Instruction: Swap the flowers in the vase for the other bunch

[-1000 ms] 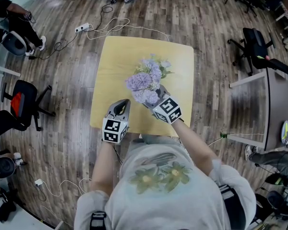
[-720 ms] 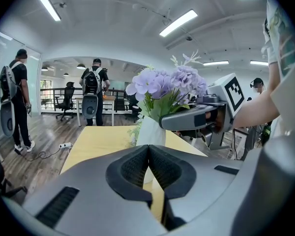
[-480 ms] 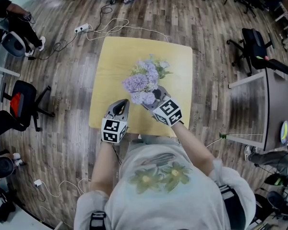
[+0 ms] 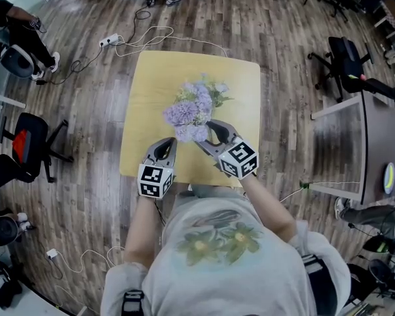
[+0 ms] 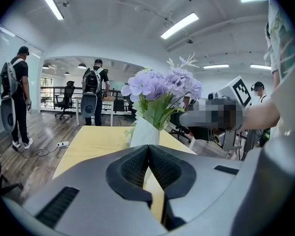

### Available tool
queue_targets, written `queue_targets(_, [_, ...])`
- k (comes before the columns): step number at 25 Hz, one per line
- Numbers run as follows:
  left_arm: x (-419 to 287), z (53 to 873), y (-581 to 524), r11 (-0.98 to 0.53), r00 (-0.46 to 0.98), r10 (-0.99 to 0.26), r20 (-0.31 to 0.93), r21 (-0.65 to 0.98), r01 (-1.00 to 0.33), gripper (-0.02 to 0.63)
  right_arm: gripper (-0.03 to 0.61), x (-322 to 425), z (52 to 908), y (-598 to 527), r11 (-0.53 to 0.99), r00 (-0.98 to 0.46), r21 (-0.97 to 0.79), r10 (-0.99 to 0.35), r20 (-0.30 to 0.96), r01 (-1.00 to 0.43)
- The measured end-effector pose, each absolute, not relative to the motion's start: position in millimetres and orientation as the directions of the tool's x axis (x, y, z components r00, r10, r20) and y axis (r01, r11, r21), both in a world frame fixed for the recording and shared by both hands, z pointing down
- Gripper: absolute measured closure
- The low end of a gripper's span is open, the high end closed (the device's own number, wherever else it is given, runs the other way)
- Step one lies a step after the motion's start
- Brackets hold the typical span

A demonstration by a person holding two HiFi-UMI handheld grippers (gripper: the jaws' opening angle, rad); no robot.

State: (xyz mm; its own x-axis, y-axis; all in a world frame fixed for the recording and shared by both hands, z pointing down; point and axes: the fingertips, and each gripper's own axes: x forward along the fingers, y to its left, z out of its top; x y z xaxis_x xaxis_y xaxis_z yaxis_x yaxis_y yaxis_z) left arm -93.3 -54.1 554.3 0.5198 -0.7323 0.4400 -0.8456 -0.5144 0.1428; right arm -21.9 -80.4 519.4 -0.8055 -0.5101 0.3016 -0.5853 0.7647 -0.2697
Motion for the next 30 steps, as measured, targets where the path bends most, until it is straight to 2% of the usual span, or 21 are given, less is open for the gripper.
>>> queue_targets(10, [-62, 542, -33, -0.567, 0.578, -0.701, 0.418, 0.167, -0.807, 0.595, 0.353, 5, 517, -50, 0.768, -0.804, -0.257, -0.517, 0.292, -0.587])
queue_targets(11, [-59, 541, -31, -0.575, 0.587, -0.696, 0.414, 0.169, -0.800, 0.595, 0.373, 7, 516, -47, 0.766, -0.802, -0.252, -0.524, 0.285, -0.591])
queue_targets(13, [-52, 537, -26, -0.591, 0.605, -0.685, 0.405, 0.177, -0.787, 0.595, 0.466, 11, 513, -41, 0.765, -0.796, -0.232, -0.543, 0.269, -0.601])
queue_targets(16, [-40, 528, -19, -0.611, 0.634, -0.673, 0.381, 0.197, -0.766, 0.595, 0.508, 15, 506, -32, 0.774, -0.798, -0.210, -0.550, 0.246, -0.597])
queue_targets(30, [-5, 500, 8, -0.656, 0.668, -0.662, 0.340, 0.169, -0.736, 0.595, 0.531, 24, 492, 6, 0.784, -0.799, -0.175, -0.554, 0.235, -0.595])
